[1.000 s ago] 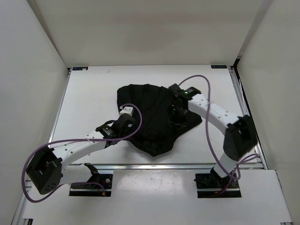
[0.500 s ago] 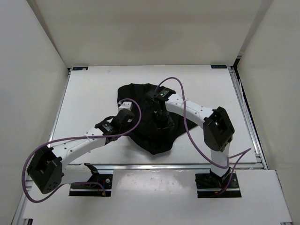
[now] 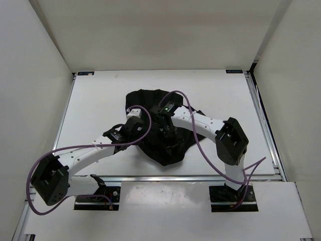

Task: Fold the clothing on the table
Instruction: Flatten the skirt out

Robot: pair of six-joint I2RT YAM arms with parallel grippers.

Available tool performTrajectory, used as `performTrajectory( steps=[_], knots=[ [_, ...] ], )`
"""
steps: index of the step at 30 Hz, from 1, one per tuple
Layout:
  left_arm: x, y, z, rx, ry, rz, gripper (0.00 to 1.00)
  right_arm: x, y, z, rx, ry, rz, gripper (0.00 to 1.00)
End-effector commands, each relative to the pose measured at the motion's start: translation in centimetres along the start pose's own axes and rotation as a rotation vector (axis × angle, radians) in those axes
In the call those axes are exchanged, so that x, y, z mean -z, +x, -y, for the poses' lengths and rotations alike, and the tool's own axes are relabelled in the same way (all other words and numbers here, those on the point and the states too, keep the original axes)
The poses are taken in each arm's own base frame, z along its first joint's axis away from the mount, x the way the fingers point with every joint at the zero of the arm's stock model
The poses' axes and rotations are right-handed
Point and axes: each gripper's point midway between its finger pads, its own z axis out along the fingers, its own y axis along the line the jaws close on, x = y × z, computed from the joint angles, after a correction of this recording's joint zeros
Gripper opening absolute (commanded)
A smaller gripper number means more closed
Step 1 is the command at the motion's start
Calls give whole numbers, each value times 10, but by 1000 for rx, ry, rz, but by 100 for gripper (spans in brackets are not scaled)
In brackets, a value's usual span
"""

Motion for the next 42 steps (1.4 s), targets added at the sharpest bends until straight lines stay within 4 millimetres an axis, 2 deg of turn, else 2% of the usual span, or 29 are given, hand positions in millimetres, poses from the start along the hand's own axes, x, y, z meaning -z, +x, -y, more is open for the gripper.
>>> performTrajectory(
  steps=[1,4,5,7,9,14,20,25,31,34,36,40,42],
  knots=[
    [3,-19,6,35,9,47,0,-3,18,1,11,-19,-38,49],
    [6,-23,6,37,7,57,0,-26,40,14,-17,23,-100,50],
    [5,-23,2,42,-3,49,0,-28,42,13,-19,16,-90,49],
    [7,-26,3,43,0,57,0,-48,56,22,-53,35,-125,49],
    [8,-24,2,40,-2,54,0,-50,62,30,-76,51,-120,49],
    [9,-25,-4,47,-19,61,0,-39,71,66,-148,162,-103,49],
    [9,-24,-8,42,-29,62,0,-22,102,112,-217,293,-140,49],
    [12,-28,-10,49,-26,69,0,-22,116,123,-274,283,-138,50],
    [15,-34,-25,52,-69,80,1,-28,138,132,-267,310,-183,49],
    [17,-38,-24,50,-63,87,1,-29,136,137,-282,301,-166,49],
    [17,-38,-29,60,-80,82,1,-28,127,140,-303,285,-144,49],
    [15,-37,-24,63,-63,76,1,-24,102,135,-289,266,-103,49],
    [14,-35,-19,59,-40,62,1,-15,77,128,-272,243,-43,49]
  ],
)
